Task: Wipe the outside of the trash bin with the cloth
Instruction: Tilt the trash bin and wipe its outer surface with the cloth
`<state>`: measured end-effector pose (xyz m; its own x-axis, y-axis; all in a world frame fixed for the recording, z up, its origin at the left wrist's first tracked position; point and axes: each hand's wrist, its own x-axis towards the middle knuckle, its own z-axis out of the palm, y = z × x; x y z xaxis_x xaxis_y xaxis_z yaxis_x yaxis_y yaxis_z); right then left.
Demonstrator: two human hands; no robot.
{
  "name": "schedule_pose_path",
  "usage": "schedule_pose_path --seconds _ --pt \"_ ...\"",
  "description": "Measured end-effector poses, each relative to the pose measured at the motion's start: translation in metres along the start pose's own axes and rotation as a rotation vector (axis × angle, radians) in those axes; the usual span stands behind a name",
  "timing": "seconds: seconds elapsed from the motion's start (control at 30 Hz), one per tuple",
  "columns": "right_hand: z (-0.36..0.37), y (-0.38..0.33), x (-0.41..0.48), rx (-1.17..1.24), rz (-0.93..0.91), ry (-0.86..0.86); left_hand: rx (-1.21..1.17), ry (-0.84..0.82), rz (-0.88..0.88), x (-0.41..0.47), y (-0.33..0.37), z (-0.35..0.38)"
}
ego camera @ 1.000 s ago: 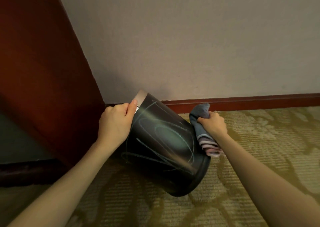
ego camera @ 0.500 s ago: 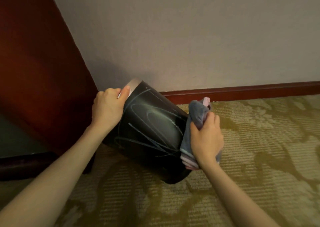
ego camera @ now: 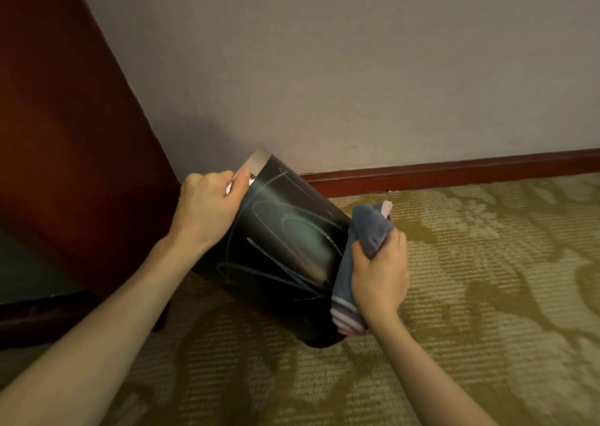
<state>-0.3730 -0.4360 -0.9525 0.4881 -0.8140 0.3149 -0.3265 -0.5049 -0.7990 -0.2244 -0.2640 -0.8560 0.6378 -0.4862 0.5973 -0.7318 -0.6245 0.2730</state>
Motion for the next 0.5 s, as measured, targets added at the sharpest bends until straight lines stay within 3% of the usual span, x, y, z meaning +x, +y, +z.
schedule_pose_path --seconds 0.1,0.37,0.5 --pt "0.002 -0.003 0.03 -0.046 0.084 -0.077 -0.059 0.005 0.001 -0.006 -0.003 -0.002" --pt "0.033 0.002 0.108 -0.155 0.346 -0.505 -0.164 0.009 0.013 -0.023 -0.015 -0.007" --pt "0.04 0.007 0.117 -0.188 0.376 -0.558 -0.157 0.003 0.042 -0.022 -0.006 -0.009"
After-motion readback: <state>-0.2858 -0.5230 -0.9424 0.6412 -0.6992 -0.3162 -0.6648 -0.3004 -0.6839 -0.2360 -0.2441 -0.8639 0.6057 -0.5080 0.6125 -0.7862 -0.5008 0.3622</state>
